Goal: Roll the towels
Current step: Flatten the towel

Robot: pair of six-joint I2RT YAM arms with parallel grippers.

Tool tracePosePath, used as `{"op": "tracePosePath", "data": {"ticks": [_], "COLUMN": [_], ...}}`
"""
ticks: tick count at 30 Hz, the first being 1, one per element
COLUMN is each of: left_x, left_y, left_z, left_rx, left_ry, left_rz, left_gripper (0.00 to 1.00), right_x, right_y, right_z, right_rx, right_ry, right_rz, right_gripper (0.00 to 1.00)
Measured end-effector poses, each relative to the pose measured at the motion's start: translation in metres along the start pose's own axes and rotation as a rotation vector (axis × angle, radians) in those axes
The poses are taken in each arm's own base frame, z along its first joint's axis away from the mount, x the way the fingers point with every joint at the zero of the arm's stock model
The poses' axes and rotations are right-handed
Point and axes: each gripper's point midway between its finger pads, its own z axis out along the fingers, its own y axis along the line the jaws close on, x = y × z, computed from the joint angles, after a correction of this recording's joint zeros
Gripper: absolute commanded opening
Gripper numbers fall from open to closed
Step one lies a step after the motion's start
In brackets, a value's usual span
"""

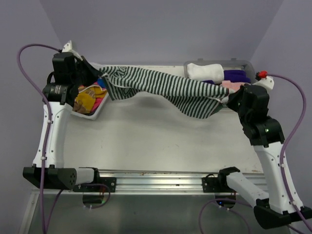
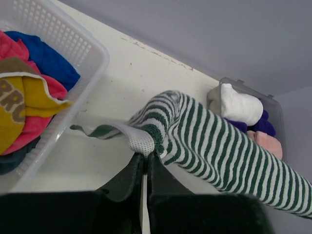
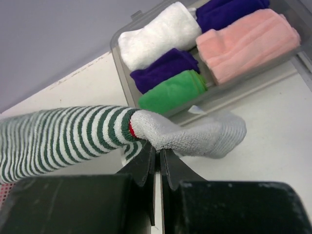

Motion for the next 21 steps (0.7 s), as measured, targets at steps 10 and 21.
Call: {"op": "tracePosePath", "data": {"ticks": [10, 21], "left_x": [0.194, 0.205], "left_y": [0.116, 0.145], "left_z": [-0.007, -0.003], "left_rx": [-0.175, -0.317], "left_ry": [0.371, 0.404], "left_rz": [-0.063, -0.054], "left_gripper": [0.00, 0.00], "right_x": [0.177, 0.226], "right_y": [-0.113, -0.112], "right_z": [-0.015, -0.020], "right_rx": [0.286, 0.274], "right_ry": [0.428, 0.586], "right_rz": [-0.121, -0.023], "right_gripper": [0.67, 0.66]}}
